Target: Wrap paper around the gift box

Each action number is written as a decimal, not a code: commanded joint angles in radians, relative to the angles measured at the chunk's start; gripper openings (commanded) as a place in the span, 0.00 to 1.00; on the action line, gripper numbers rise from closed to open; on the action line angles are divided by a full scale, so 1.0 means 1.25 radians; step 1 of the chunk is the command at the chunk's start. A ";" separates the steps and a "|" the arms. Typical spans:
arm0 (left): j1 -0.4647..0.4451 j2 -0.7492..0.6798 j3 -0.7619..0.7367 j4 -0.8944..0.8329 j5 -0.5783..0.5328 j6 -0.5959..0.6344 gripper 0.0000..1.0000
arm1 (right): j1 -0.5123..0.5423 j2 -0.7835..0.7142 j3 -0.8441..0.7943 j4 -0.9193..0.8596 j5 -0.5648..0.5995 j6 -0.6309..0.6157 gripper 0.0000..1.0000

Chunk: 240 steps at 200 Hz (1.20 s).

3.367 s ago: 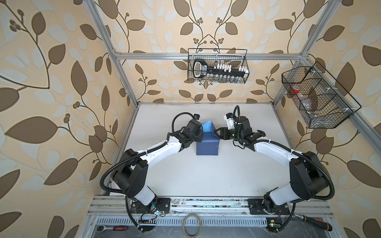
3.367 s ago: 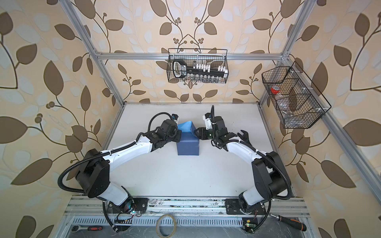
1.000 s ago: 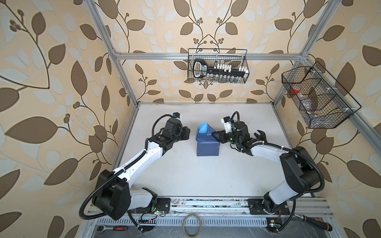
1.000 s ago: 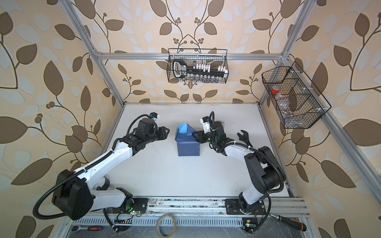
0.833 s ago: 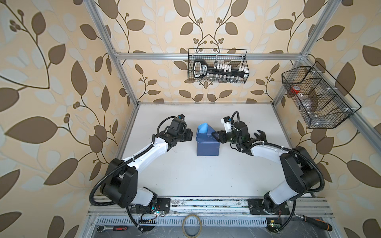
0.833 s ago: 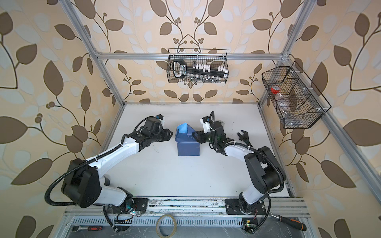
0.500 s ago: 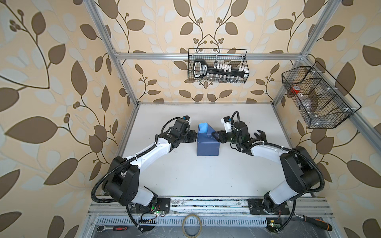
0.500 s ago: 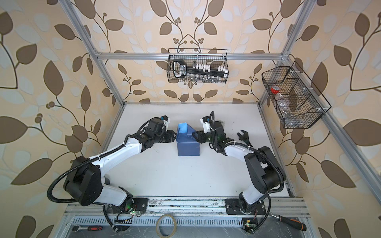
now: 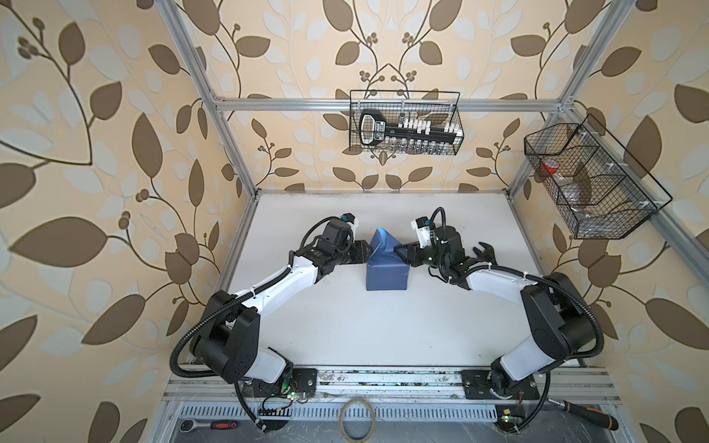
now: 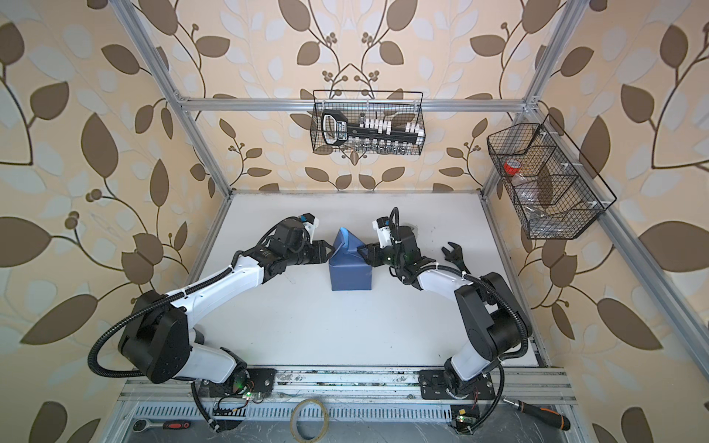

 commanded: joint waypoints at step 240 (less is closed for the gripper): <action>0.018 0.184 0.211 -0.176 0.187 0.617 0.60 | 0.005 0.000 -0.001 -0.104 0.015 -0.090 0.51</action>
